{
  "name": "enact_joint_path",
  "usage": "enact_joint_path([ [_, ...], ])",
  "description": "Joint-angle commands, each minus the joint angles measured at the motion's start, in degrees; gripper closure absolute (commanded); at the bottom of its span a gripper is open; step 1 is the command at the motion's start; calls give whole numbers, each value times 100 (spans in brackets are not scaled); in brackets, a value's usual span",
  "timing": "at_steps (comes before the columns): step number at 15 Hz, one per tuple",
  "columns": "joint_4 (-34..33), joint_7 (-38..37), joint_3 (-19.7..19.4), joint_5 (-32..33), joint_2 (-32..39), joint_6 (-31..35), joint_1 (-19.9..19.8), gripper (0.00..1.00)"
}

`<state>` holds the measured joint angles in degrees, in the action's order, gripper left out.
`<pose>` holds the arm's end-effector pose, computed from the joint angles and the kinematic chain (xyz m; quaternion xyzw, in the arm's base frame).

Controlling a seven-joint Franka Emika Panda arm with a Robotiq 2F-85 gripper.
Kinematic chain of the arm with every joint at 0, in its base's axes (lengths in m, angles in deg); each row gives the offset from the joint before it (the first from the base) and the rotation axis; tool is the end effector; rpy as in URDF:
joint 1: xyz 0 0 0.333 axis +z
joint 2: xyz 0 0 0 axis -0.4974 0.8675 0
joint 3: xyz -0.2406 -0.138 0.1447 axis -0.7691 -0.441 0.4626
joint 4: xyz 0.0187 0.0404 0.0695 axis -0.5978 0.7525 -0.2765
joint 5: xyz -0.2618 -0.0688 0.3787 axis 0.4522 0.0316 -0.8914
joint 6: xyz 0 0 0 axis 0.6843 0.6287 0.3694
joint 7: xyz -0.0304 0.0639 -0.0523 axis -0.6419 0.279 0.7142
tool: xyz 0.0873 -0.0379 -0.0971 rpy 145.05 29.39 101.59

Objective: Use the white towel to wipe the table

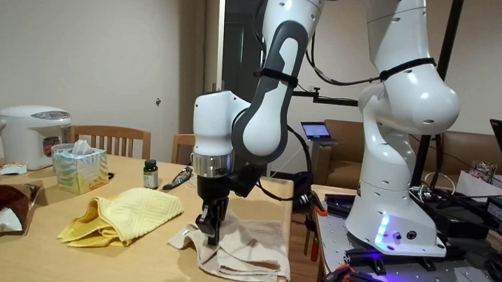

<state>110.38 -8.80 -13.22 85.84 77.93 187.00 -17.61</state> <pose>0.4241 0.1346 0.0530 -0.9977 0.0638 0.0175 0.0109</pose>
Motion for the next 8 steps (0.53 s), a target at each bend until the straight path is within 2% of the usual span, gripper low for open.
enact_joint_path([
  [1, -16, 340, 142, -265, 131, 200, -128, 100],
  [2, -14, 339, 147, -273, 147, 231, -127, 100],
  [3, -14, 312, 144, -288, 167, 253, -121, 82],
  [4, -15, 309, 153, -312, 180, 242, -124, 73],
  [6, 13, 201, 91, -260, 152, 152, -41, 62],
  [8, 103, -138, -164, -10, -63, -42, 220, 49],
])
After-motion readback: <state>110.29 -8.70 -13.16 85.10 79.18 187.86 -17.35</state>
